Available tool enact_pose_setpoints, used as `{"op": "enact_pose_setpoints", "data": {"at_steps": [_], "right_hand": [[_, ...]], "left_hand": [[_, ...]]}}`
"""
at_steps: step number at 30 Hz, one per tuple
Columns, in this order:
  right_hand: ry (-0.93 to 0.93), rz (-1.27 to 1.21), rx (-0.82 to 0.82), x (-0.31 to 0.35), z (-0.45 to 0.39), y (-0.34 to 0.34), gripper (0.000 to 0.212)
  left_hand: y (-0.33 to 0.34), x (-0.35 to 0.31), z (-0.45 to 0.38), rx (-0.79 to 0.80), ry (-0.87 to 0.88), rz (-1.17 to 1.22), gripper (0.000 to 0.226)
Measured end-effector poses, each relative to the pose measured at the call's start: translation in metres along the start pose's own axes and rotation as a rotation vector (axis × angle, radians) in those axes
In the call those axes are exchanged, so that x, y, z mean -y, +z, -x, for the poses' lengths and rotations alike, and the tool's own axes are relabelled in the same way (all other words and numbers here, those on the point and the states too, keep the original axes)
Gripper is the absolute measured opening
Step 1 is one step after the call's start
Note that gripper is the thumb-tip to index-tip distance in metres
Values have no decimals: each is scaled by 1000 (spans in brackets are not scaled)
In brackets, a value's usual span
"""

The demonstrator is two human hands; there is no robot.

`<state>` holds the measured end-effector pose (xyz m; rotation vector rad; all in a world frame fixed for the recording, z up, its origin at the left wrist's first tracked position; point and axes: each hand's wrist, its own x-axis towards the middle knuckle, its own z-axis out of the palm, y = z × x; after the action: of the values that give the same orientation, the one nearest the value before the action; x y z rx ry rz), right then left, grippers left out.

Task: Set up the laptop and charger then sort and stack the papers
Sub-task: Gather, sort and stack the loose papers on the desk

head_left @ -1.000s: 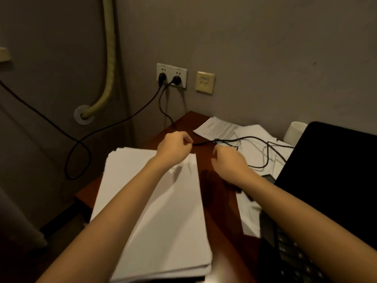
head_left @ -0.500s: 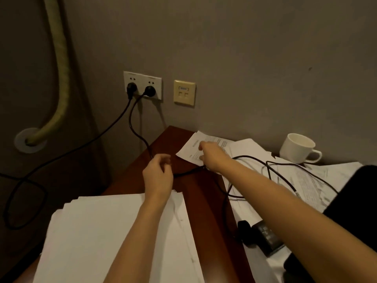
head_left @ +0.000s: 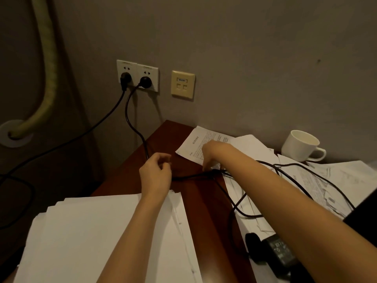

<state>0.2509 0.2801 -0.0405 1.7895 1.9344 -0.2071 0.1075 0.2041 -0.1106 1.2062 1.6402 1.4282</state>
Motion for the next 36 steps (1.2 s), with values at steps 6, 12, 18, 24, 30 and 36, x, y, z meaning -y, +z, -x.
{"op": "enact_pose_setpoints", "data": {"at_steps": [6, 12, 18, 24, 30, 36], "right_hand": [[-33, -33, -151, -7, 15, 5, 45], [22, -67, -513, -7, 10, 34, 29], [125, -225, -730, -3, 6, 49, 24], [-47, -685, -1380, 23, 28, 39, 43], [-402, -481, -1086, 31, 56, 80, 38], [-470, -913, -371, 21, 77, 62, 60]], "left_hand": [[-1, 1, -3, -8, -13, -13, 22], [-2, 1, -2, 17, -14, -16, 22], [-2, -2, 1, 27, 28, -25, 16], [-8, -7, 0, 95, 9, 261, 44], [-11, -19, 23, 588, 175, 403, 104], [-4, -20, 25, 459, -20, 496, 51]]}}
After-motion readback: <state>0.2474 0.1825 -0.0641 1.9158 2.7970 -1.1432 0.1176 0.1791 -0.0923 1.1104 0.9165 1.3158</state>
